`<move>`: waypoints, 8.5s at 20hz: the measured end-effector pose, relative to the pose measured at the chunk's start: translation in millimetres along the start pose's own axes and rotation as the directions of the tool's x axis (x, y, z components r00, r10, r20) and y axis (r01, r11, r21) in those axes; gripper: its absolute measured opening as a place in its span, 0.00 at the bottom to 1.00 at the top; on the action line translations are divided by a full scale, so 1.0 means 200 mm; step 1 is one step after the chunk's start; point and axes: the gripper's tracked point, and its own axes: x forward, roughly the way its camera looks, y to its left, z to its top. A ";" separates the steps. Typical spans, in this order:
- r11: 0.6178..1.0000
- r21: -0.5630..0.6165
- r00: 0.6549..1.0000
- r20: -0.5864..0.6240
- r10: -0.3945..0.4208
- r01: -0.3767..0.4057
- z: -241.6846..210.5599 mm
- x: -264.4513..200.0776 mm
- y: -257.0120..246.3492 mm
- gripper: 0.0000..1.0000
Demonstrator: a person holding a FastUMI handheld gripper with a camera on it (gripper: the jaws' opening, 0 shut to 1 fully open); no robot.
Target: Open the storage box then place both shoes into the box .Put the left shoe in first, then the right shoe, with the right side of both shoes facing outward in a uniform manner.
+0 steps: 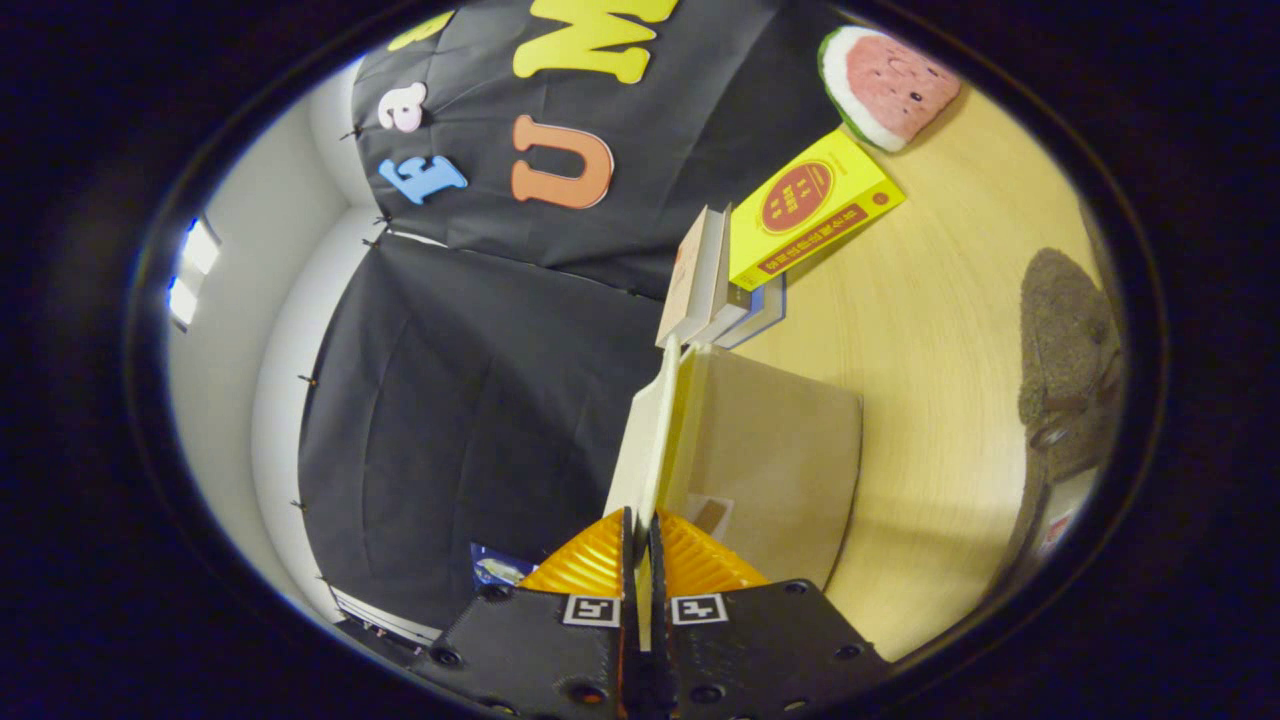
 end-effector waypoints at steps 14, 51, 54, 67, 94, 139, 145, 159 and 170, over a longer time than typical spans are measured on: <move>0.988 -0.129 0.995 0.071 -0.075 0.083 0.00 0.07 0.54 0.06; 0.962 -0.211 0.985 0.047 -0.167 0.173 -0.25 0.99 0.85 0.96; 0.949 -0.238 0.978 0.081 -0.193 0.207 -0.22 0.88 0.80 0.96; 0.817 -0.298 0.859 0.311 -0.405 0.493 0.07 0.13 0.27 0.95; 0.457 -0.310 0.520 0.161 -0.839 0.834 0.06 -0.92 -0.86 0.92; 0.602 -0.271 0.640 0.077 -0.764 0.751 0.01 -0.71 -0.04 0.00; 0.648 -0.323 0.700 0.068 -0.711 0.690 -0.09 -0.46 0.18 0.00; 0.653 -0.317 0.691 0.010 -0.722 0.687 -0.18 0.26 0.19 0.00; 0.565 -0.232 0.577 -0.020 -0.816 0.792 -0.25 0.67 -0.09 0.00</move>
